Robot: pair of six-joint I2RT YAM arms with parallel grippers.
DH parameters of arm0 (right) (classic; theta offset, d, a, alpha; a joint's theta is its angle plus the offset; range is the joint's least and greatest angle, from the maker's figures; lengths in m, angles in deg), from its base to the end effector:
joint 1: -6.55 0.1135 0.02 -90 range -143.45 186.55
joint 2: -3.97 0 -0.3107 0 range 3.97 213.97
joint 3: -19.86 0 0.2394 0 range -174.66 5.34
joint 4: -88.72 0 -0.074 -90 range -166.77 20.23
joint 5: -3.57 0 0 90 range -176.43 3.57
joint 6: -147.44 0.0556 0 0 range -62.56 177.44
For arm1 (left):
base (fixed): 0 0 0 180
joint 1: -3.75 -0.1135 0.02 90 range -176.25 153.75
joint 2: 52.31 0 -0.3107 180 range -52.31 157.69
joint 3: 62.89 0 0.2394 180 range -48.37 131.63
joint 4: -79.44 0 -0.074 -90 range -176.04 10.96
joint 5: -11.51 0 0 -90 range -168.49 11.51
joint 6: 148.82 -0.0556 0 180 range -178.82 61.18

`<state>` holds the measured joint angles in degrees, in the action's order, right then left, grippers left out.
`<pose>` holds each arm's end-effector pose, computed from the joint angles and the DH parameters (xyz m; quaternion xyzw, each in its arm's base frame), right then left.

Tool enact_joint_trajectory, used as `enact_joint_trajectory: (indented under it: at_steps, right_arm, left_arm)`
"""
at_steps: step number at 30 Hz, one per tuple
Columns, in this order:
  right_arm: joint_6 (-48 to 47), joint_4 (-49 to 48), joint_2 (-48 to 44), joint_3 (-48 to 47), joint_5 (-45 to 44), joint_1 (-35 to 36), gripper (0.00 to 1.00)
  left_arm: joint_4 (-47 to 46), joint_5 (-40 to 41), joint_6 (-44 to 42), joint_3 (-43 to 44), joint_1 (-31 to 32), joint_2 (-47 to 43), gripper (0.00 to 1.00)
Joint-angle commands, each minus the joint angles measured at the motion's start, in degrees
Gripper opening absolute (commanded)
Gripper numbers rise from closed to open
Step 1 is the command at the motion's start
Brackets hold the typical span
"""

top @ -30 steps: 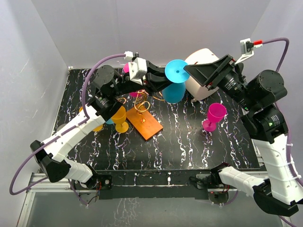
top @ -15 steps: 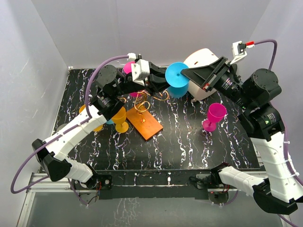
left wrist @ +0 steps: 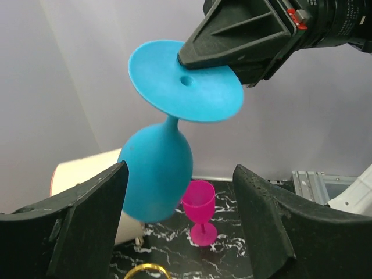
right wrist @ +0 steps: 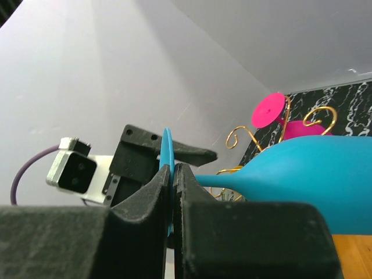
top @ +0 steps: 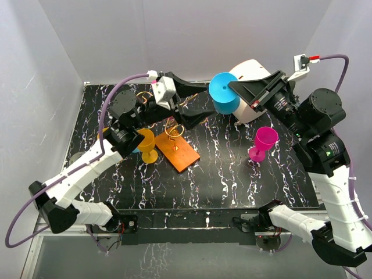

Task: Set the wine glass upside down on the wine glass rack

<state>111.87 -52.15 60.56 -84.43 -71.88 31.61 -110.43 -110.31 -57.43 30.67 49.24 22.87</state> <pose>0.1177 0.0704 0.5690 0.0712 0.6502 0.5442 0.5253 0.1715 -0.2163 0.5467 0.4033 0.3691 -0.4574 0.7013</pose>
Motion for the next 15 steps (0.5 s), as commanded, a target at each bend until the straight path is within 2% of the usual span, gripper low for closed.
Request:
enact_joint_trajectory:
  at_steps: [1, 9, 15]
  right_arm:
    - [-1.4, -4.0, -0.6, 1.1, -7.2, 0.0, 0.00]
    - [-3.9, -8.0, 5.6, 2.6, -11.1, -0.1, 0.00]
    - [-4.2, -11.6, 10.4, 2.6, -12.4, 0.0, 0.00]
  left_arm:
    - [4.9, 7.1, 0.8, -3.2, -0.1, -8.4, 0.72]
    - [19.2, 26.9, 2.7, -7.7, -0.2, -20.5, 0.76]
    - [27.3, 33.8, 3.4, -10.6, -0.1, -27.1, 0.78]
